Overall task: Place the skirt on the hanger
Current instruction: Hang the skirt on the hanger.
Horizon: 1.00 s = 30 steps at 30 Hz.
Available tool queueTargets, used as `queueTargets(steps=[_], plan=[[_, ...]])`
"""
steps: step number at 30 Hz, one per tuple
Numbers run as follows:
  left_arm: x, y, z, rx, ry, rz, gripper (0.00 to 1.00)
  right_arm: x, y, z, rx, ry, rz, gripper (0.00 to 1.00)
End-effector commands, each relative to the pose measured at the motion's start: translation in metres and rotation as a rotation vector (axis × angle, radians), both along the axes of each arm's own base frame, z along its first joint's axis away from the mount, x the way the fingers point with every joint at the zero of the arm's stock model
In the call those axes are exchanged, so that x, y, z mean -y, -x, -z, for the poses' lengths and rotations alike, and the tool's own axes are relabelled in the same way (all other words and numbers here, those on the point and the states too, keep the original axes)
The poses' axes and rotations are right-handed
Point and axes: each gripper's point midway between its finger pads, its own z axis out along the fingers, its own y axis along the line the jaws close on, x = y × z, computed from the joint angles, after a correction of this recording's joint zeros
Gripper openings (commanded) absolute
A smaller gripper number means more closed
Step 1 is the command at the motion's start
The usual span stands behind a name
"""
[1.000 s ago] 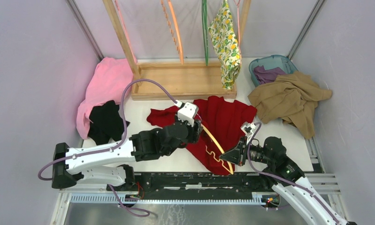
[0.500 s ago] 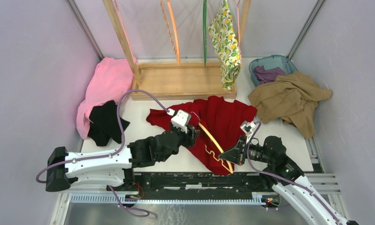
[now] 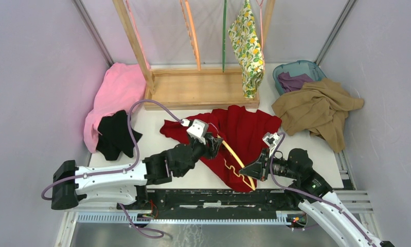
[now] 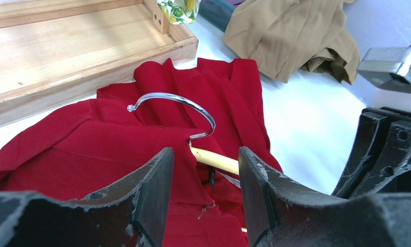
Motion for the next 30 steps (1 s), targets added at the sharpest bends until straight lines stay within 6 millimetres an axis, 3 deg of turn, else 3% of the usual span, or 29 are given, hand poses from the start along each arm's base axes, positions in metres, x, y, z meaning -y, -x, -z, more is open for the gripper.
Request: queueTargets(steps=[1,9,19,21,26,30], plan=[[0.000,-0.007,-0.007,0.046,0.008,-0.031,0.56,-0.004,-0.001,-0.066,0.212,-0.142,-0.021,0.01],[0.002,-0.008,0.009,0.037,-0.007,-0.038,0.56,-0.005,-0.001,-0.072,0.219,-0.157,-0.030,0.01],[0.019,-0.014,0.009,0.054,-0.017,-0.035,0.54,-0.004,0.002,-0.078,0.230,-0.162,-0.041,0.01],[0.019,-0.014,0.008,0.052,-0.014,-0.042,0.49,-0.004,0.003,-0.079,0.232,-0.163,-0.043,0.01],[0.012,-0.015,0.006,0.053,-0.010,-0.063,0.22,-0.004,0.003,-0.077,0.233,-0.161,-0.042,0.01],[0.012,-0.015,0.002,0.057,-0.009,-0.059,0.14,-0.005,0.002,-0.076,0.231,-0.165,-0.046,0.01]])
